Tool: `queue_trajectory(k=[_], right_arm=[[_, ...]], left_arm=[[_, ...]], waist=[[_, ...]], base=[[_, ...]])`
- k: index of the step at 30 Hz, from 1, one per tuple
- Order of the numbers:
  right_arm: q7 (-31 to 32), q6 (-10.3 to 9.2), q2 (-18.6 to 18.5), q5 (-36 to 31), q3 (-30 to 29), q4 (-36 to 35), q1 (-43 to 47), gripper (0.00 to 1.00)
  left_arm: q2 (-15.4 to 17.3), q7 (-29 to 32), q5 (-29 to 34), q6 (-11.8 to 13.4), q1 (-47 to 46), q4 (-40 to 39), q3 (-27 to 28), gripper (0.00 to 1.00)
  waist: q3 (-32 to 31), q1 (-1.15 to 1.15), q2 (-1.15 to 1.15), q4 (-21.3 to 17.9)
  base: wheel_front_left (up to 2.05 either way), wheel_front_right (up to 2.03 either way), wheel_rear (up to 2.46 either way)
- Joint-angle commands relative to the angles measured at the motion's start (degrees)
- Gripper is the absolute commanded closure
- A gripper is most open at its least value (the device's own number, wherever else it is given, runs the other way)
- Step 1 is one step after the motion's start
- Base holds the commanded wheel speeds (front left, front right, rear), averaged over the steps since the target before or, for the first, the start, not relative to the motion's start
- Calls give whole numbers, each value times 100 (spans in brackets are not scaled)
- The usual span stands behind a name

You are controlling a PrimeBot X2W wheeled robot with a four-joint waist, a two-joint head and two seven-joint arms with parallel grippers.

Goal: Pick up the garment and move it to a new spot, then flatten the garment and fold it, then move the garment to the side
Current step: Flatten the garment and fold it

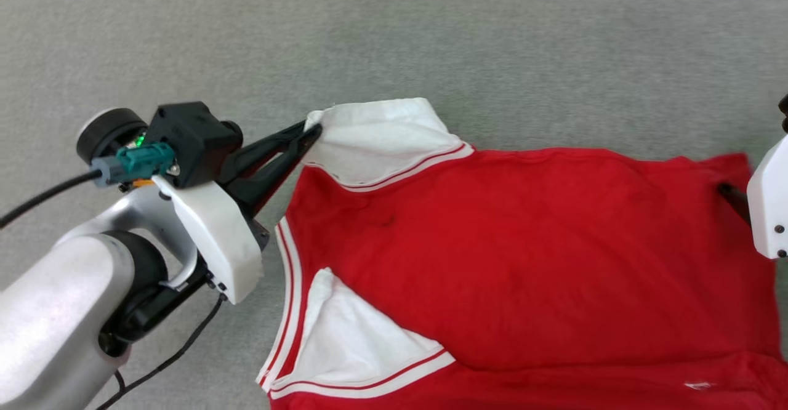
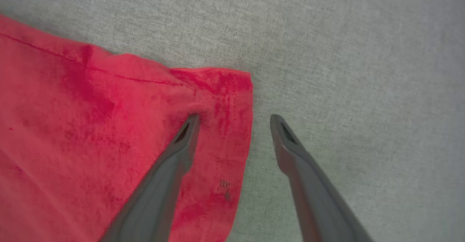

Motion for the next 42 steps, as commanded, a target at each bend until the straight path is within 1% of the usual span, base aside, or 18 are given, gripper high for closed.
queue_trajectory(k=[1,6,13,14,15,16,17,19,25,28,34,42], right_arm=[[26,-3,47,-83,-45,148,-107,0],[8,-1,145,-154,-1,420,-39,0],[-211,0,198,-189,284,891,206,0],[-241,0,232,-153,298,964,236,7],[-282,0,254,-141,320,1025,255,56],[-332,0,267,-130,345,1064,261,83],[-405,0,273,-111,343,1098,261,100],[-648,-1,242,21,274,1183,237,100],[-1259,-2,179,207,141,935,171,100],[-1470,-2,102,282,100,787,312,100],[-1798,-2,117,444,-152,328,913,100],[-2023,-2,409,547,-662,-533,2161,100]], left_arm=[[-60,-85,42,51,95,-73,-11,100],[-119,-174,75,41,128,-130,-56,100],[-206,-292,46,0,178,-33,-126,100],[-217,-298,37,-9,181,-10,-136,100],[-229,-314,28,-16,183,15,-140,100],[-234,-328,18,-13,191,36,-144,100],[-235,-345,3,-14,207,68,-144,100],[-160,-393,42,44,283,186,-127,100],[-55,-533,10,234,540,328,-41,100],[-16,-593,-59,348,738,369,-12,100],[125,-674,-197,598,1251,272,4,100],[358,-726,-419,1050,2189,-53,-42,100]], waist=[[106,0,0,178],[158,0,0,318],[210,0,0,444],[205,0,0,450],[196,0,0,451],[181,0,0,444],[157,0,0,431],[0,0,0,339],[-383,0,0,172],[-630,0,0,101],[-1100,0,0,1],[-1470,0,0,-23]], base=[[0,0,0],[0,0,0],[0,0,0],[0,0,0],[0,0,0],[0,0,0],[0,0,0],[0,0,0],[0,0,0],[0,0,0],[0,0,0],[0,0,0]])
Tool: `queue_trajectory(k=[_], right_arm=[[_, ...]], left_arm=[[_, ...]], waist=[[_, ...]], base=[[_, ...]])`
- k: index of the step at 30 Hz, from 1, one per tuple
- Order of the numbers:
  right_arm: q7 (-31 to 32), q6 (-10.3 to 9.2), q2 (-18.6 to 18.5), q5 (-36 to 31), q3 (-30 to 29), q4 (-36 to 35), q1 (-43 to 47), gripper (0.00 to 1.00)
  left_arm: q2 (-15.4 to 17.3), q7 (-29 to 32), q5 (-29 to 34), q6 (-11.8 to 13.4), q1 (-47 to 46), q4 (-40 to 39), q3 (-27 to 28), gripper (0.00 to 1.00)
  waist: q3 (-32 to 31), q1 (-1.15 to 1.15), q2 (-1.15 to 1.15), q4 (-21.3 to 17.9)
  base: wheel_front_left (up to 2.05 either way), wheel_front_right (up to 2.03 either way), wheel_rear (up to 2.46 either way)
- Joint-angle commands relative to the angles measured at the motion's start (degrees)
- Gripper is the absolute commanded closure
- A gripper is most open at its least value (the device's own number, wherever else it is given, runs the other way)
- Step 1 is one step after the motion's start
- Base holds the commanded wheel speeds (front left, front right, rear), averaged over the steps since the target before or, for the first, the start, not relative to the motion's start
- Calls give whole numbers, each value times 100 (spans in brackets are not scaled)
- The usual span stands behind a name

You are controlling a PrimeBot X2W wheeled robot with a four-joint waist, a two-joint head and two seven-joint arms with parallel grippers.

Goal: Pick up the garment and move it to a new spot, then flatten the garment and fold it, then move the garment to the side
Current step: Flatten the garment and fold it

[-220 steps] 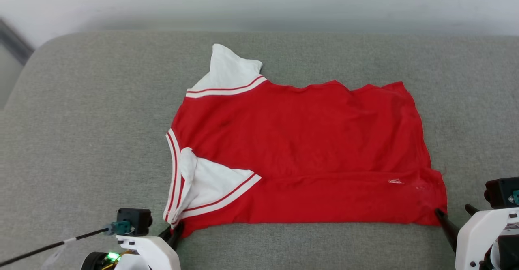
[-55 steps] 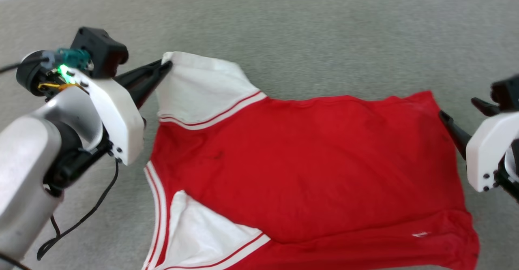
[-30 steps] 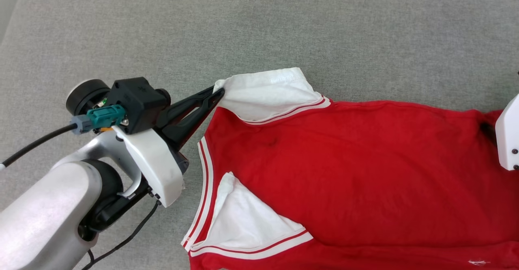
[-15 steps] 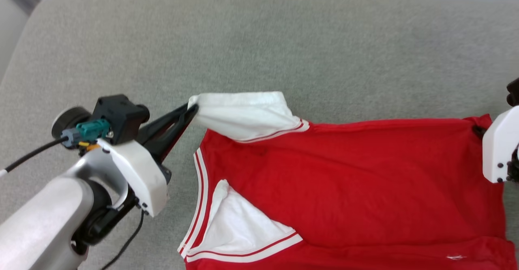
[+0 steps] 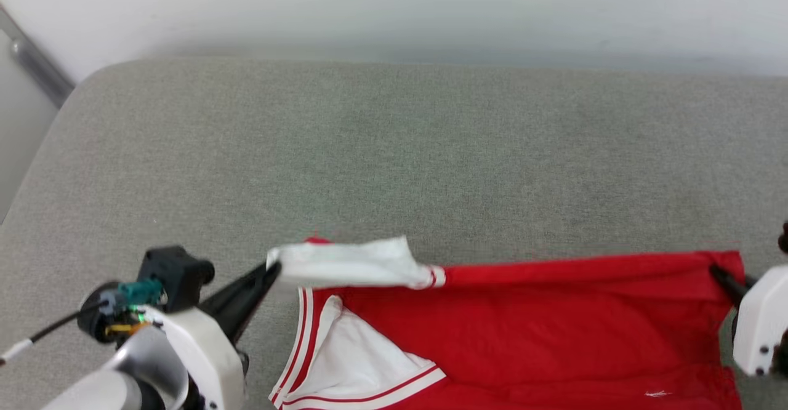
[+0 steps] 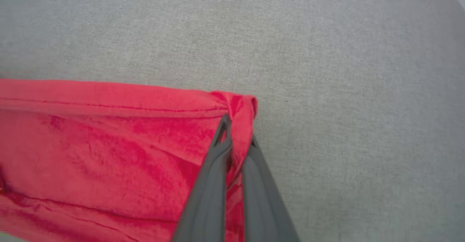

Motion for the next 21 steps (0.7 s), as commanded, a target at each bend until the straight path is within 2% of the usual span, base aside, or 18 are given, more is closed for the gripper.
queue_trajectory(k=[1,6,11,14,17,21], right_arm=[[-22,-2,83,46,-62,-151,296,100],[27,-2,172,45,-176,-454,1093,100],[56,-2,-15,7,58,-400,1577,100],[22,-3,-197,70,270,-303,1703,100],[-176,-3,-548,92,724,-105,1730,100],[-450,-2,-703,111,1088,63,1613,100]], left_arm=[[51,-19,-59,84,224,-72,-26,100],[100,95,-252,190,804,-106,-255,100],[114,283,-235,146,1090,227,-561,100],[1,364,-163,68,1104,472,-743,100],[-251,328,34,-40,965,905,-957,100],[-451,277,90,-180,889,1226,-1074,100]], waist=[[-60,0,0,-9],[-106,0,0,8],[-81,0,0,15],[-59,0,0,13],[-2,0,0,13],[36,0,0,17]], base=[[0,0,0],[0,0,0],[0,0,0],[0,0,0],[0,0,0],[0,0,0]])
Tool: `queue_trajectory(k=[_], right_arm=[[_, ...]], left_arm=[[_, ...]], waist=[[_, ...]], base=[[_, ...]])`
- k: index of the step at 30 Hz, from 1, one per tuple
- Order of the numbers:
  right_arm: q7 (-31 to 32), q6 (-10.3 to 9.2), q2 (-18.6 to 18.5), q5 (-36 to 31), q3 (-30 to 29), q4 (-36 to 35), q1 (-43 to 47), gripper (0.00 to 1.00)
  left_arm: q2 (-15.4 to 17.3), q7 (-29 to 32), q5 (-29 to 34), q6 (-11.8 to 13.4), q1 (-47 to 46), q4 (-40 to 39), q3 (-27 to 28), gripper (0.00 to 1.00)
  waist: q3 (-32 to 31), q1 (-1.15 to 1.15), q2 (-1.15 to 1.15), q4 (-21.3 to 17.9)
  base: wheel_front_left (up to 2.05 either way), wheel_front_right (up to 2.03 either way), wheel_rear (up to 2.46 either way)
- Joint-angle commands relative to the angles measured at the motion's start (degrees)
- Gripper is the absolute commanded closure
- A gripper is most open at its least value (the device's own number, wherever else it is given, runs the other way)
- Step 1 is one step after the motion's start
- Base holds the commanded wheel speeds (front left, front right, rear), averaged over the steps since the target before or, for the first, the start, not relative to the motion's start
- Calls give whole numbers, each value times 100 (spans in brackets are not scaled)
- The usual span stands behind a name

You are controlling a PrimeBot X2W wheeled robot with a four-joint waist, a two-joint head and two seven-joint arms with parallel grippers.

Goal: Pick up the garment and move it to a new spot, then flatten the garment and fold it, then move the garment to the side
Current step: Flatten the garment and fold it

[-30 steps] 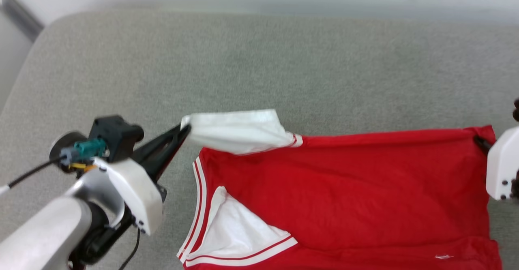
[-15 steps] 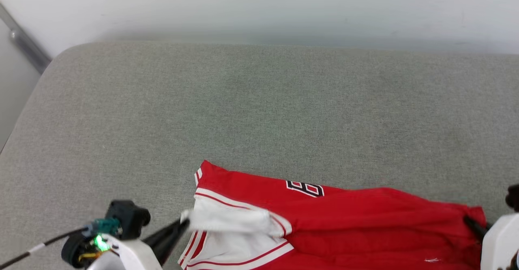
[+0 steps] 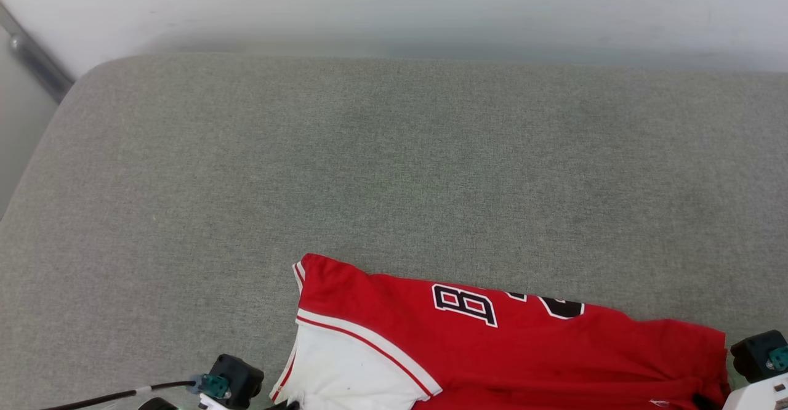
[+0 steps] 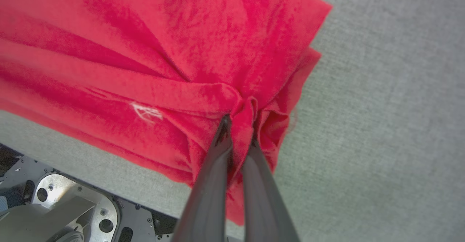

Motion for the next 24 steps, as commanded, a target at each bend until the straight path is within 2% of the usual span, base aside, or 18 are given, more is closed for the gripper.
queue_trajectory(k=[1,3,4,5,6,13,16,20,24], right_arm=[[-88,-2,-54,4,167,116,-73,100],[-116,-2,-67,45,290,252,-103,100],[-143,-2,-66,50,354,294,-132,55],[-188,-1,-54,85,405,323,-164,0],[-224,-1,-34,125,438,349,-200,0],[-310,-2,33,423,340,216,-395,0],[-170,-2,109,603,161,12,-406,0],[83,-2,191,626,-162,-295,-357,0],[327,-2,537,709,-676,-517,-278,0]], left_arm=[[-67,-31,65,-73,-77,118,-49,100],[-113,-61,118,-114,-124,249,-91,100],[-143,-71,135,-127,-137,304,-113,98],[-167,-101,170,-132,-146,356,-131,14],[-199,-138,192,-138,-156,403,-139,0],[-347,-595,151,-78,-138,472,34,0],[-348,-951,161,64,-118,299,251,0],[-223,-1540,674,548,-215,145,483,0],[-270,-2184,855,1012,-69,97,852,0]], waist=[[13,0,0,1],[11,0,0,-3],[2,0,0,-3],[-10,0,0,-3],[-28,0,0,-1],[-289,0,0,-1],[-422,0,0,-18],[-556,0,0,-17],[-610,0,0,-1]], base=[[0,0,0],[0,0,0],[0,0,0],[0,0,0],[0,0,0],[0,0,0],[0,0,0],[0,0,0],[0,0,0]])
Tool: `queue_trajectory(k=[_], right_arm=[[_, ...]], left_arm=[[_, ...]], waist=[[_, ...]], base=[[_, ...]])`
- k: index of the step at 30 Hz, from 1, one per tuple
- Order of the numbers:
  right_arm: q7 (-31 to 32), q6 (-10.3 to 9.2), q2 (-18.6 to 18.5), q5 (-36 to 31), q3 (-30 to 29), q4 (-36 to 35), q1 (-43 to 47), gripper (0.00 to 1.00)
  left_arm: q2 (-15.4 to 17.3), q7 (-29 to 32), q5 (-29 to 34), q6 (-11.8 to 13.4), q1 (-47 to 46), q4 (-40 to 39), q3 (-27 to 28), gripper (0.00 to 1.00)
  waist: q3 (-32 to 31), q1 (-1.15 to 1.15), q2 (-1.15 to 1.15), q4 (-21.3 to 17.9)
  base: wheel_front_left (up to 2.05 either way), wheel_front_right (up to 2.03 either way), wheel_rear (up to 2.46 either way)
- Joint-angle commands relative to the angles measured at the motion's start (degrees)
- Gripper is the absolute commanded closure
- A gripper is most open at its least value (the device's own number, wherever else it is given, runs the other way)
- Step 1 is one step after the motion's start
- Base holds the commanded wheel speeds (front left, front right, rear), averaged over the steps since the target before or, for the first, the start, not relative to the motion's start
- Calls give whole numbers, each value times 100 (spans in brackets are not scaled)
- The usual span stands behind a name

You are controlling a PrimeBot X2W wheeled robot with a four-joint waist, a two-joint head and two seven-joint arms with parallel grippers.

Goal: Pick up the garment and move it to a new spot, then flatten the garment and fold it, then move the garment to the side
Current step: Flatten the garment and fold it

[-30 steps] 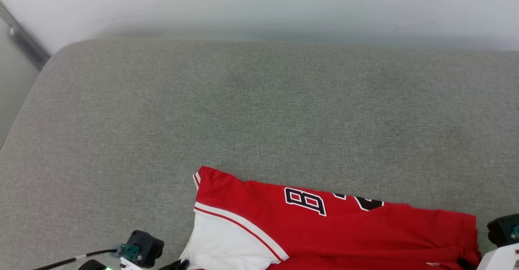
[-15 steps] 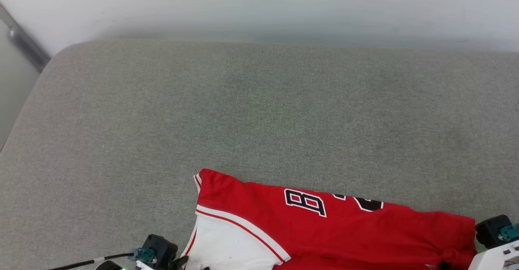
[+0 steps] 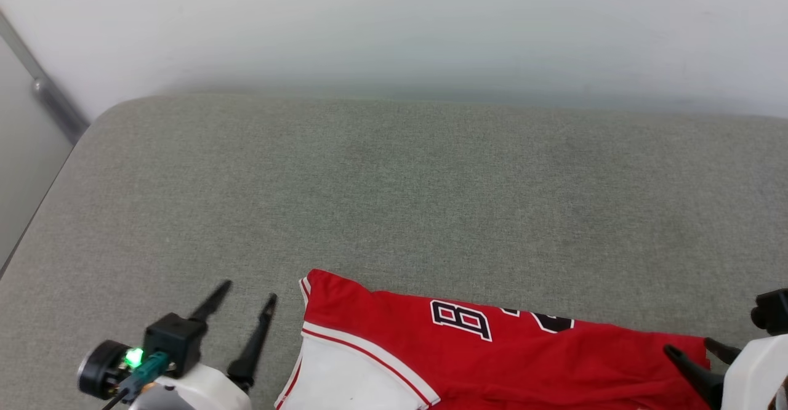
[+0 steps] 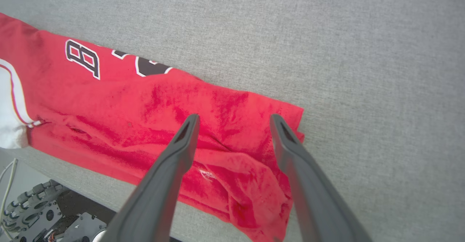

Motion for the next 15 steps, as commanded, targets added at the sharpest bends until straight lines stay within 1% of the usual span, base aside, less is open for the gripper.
queue_trajectory(k=[1,3,4,5,6,8,12,15], right_arm=[[120,-2,216,-35,-278,-76,75,0],[245,-1,445,-124,-573,-121,134,0],[316,-2,572,-192,-730,-117,161,0],[316,-2,572,-192,-730,-117,161,0],[384,-2,698,-263,-890,-108,189,0],[498,-1,963,-455,-1185,-77,242,0],[658,-1,1473,-805,-1726,41,367,0],[698,-1,1779,-1033,-2078,184,439,0]], left_arm=[[-28,-236,120,220,113,6,178,0],[-159,-383,159,356,216,-34,382,0],[-226,-429,183,397,272,-70,510,0],[-226,-429,183,397,272,-70,510,0],[-273,-446,246,429,342,-86,647,0],[-438,-464,590,467,434,-272,1028,0],[-848,-468,1327,316,853,-643,1787,0],[-1204,-470,1767,47,1136,-851,2287,0]], waist=[[-16,0,0,15],[-16,0,0,32],[-9,0,0,42],[-9,0,0,42],[-2,0,0,52],[29,0,0,83],[110,0,0,141],[173,0,0,192]], base=[[0,0,0],[0,0,0],[0,0,0],[0,0,0],[0,0,0],[0,0,0],[0,0,0],[0,0,0]])
